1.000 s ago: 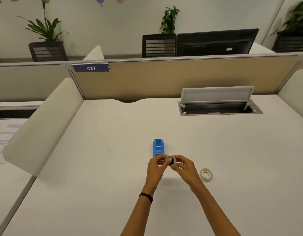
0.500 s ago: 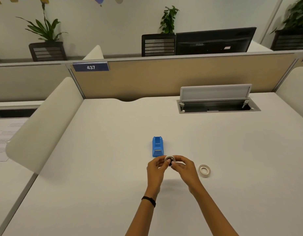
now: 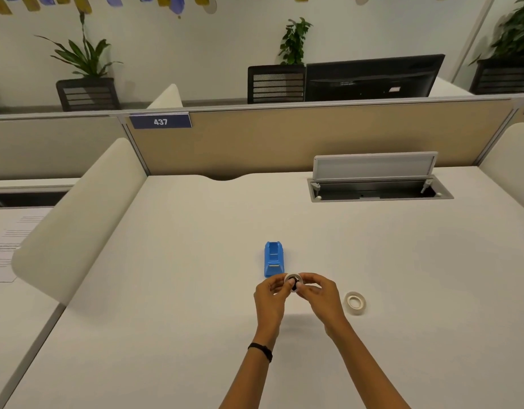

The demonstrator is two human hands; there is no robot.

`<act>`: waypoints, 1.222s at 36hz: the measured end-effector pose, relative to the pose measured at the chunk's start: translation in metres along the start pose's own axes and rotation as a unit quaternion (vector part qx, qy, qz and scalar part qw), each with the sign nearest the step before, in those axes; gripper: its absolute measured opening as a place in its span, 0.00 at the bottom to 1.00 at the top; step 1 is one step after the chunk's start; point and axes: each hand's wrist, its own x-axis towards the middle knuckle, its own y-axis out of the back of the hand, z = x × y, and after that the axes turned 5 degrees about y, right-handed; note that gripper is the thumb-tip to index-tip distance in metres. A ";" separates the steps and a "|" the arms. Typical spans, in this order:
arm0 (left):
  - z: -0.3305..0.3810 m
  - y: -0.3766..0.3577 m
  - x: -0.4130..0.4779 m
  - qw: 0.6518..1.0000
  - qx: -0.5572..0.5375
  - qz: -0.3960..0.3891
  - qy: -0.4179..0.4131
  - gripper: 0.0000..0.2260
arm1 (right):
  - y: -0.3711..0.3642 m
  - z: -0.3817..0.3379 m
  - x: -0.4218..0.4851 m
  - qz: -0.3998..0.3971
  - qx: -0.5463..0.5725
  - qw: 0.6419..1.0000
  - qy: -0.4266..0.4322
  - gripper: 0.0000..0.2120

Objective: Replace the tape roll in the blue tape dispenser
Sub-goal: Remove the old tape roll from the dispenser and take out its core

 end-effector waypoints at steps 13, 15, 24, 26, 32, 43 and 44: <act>-0.002 -0.012 0.010 0.999 -0.013 0.043 -0.026 0.03 | -0.008 0.000 0.015 0.046 -0.035 0.998 0.020 0.08; -0.002 -0.013 0.012 0.998 -0.014 0.051 -0.022 0.04 | -0.008 0.001 0.018 0.050 -0.042 0.998 0.020 0.07; -0.016 -0.017 0.020 0.998 -0.015 0.061 0.005 0.05 | -0.012 0.008 0.026 0.058 -0.072 0.995 0.023 0.03; -0.020 -0.016 0.022 0.999 -0.020 0.045 0.013 0.05 | -0.010 0.011 0.028 0.053 -0.074 0.996 0.014 0.05; -0.022 -0.017 0.022 0.998 -0.037 -0.003 0.045 0.04 | -0.008 0.018 0.030 0.053 -0.069 0.996 -0.003 0.03; -0.020 -0.015 0.022 0.995 -0.051 -0.032 0.076 0.05 | -0.003 0.020 0.030 0.055 -0.047 0.997 -0.022 0.03; -0.019 -0.015 0.021 0.995 -0.058 -0.037 0.076 0.06 | -0.002 0.021 0.031 0.055 -0.049 0.997 -0.023 0.04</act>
